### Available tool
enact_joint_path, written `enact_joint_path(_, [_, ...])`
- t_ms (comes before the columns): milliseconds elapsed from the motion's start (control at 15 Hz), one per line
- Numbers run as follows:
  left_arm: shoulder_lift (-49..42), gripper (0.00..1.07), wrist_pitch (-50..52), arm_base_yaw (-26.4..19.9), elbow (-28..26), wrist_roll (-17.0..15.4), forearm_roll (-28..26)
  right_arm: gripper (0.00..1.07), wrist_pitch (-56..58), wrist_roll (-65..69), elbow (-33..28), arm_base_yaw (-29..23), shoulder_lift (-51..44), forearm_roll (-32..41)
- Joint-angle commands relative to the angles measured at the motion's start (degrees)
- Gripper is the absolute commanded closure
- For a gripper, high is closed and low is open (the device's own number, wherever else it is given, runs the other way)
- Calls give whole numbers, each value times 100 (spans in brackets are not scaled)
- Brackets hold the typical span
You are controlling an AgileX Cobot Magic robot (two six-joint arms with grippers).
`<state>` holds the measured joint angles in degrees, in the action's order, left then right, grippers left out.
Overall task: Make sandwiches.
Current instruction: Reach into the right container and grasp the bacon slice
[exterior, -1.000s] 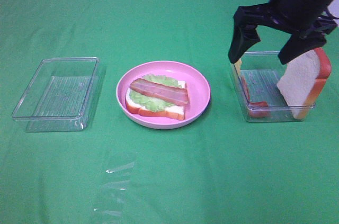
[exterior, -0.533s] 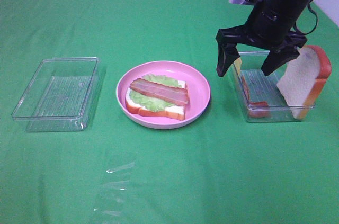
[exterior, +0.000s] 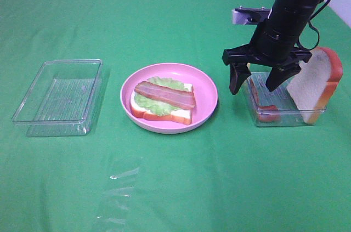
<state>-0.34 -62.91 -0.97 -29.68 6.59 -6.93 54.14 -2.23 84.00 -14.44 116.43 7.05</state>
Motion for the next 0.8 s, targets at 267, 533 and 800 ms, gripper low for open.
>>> enact_joint_path(267, [-126, 8, 92, -6, -6, -46, -40, 41, 63, -40, 17, 0, 172, -103])
enact_joint_path(533, [-126, 8, 92, -6, -6, -46, -40, 64, 63, 92, 17, 6, 172, -298])
enact_joint_path(800, [-126, 8, 92, -6, -6, -46, -40, 64, 74, 92, 17, 6, 172, -298])
